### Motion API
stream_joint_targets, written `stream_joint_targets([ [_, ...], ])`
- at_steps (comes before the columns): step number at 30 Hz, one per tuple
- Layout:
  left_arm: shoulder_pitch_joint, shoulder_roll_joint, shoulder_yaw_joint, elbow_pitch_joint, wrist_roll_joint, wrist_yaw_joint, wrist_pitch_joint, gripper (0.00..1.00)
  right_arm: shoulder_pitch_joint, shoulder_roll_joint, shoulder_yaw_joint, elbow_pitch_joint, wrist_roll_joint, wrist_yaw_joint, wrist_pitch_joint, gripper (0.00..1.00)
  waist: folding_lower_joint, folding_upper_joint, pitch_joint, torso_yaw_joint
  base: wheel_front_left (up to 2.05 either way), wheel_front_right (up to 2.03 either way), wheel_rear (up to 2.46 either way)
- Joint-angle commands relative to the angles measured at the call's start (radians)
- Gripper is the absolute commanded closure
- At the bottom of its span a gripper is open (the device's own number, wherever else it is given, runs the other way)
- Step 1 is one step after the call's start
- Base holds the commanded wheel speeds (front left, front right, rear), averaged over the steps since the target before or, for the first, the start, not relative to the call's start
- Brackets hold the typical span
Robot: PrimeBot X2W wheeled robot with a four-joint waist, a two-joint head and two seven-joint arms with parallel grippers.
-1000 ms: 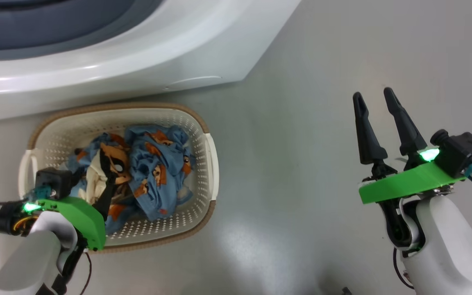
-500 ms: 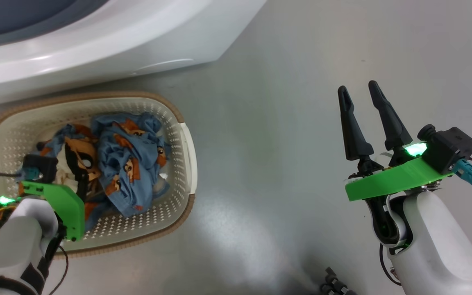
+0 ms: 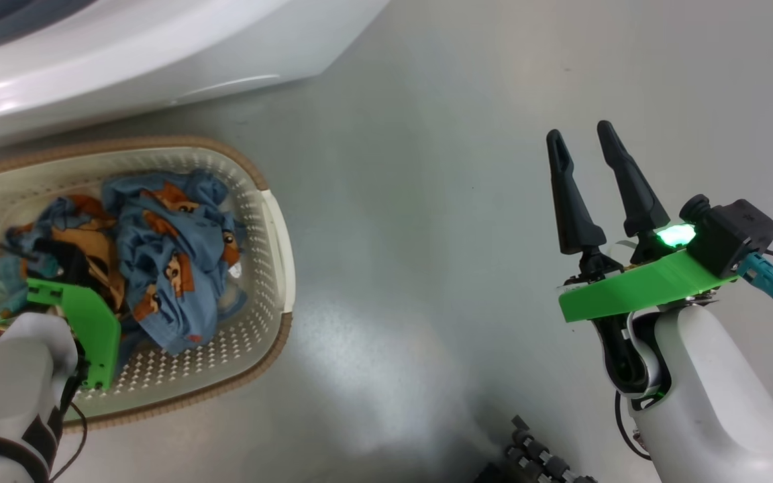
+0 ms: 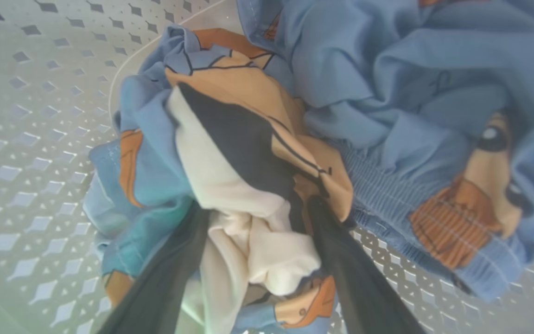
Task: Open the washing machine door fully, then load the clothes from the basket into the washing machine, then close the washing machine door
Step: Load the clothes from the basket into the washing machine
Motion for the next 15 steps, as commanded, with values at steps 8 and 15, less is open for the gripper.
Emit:
stream_joint_targets([
  [8, -0.011, 0.036, -0.037, 0.007, 0.051, 0.029, 0.040, 1.00, 0.011, 0.006, 0.012, -0.022, 0.011, 0.006, -0.009, 0.00, -0.0001, 0.0000, 0.002, -0.009, 0.00, 0.00, 0.00],
  [15, -0.010, 0.018, -0.053, 0.009, 0.053, 0.038, 0.034, 1.00, 0.016, 0.006, 0.002, -0.023, 0.007, 0.006, -0.009, 0.00, -0.0001, 0.0000, -0.012, 0.003, 0.00, 0.00, 0.00],
])
